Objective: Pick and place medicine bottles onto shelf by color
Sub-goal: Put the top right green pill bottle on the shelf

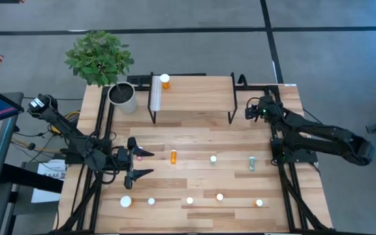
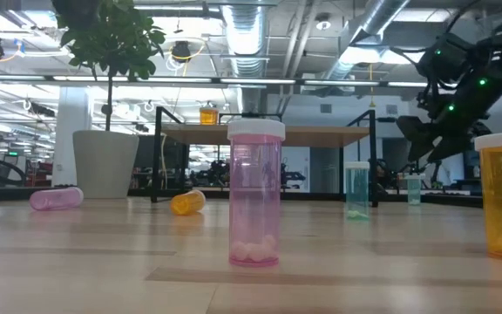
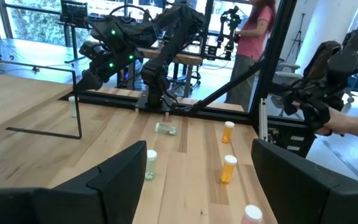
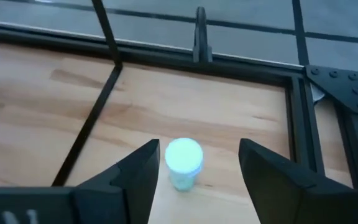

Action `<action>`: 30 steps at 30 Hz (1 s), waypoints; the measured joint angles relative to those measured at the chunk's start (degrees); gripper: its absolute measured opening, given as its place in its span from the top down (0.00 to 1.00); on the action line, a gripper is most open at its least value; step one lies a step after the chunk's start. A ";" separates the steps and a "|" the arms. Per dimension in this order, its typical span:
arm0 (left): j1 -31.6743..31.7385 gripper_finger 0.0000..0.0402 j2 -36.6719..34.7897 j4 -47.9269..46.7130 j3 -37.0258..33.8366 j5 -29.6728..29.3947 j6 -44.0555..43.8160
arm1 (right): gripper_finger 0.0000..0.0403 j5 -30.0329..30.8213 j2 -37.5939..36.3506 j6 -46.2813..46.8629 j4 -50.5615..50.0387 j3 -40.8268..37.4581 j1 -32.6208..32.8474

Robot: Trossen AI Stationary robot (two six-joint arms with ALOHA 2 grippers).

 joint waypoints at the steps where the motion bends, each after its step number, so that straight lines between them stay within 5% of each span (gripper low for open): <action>1: 0.00 0.31 0.00 0.00 0.00 0.00 0.00 | 0.40 -0.02 -0.02 0.00 0.41 -0.26 -0.15; 17: 0.00 0.31 0.00 0.00 0.00 0.00 0.28 | 0.40 -2.90 0.11 -3.25 10.39 -4.01 -0.37; 30: 0.00 0.31 0.00 -0.02 0.00 -0.62 0.59 | 0.40 -2.90 8.53 -4.28 14.38 -4.00 -0.37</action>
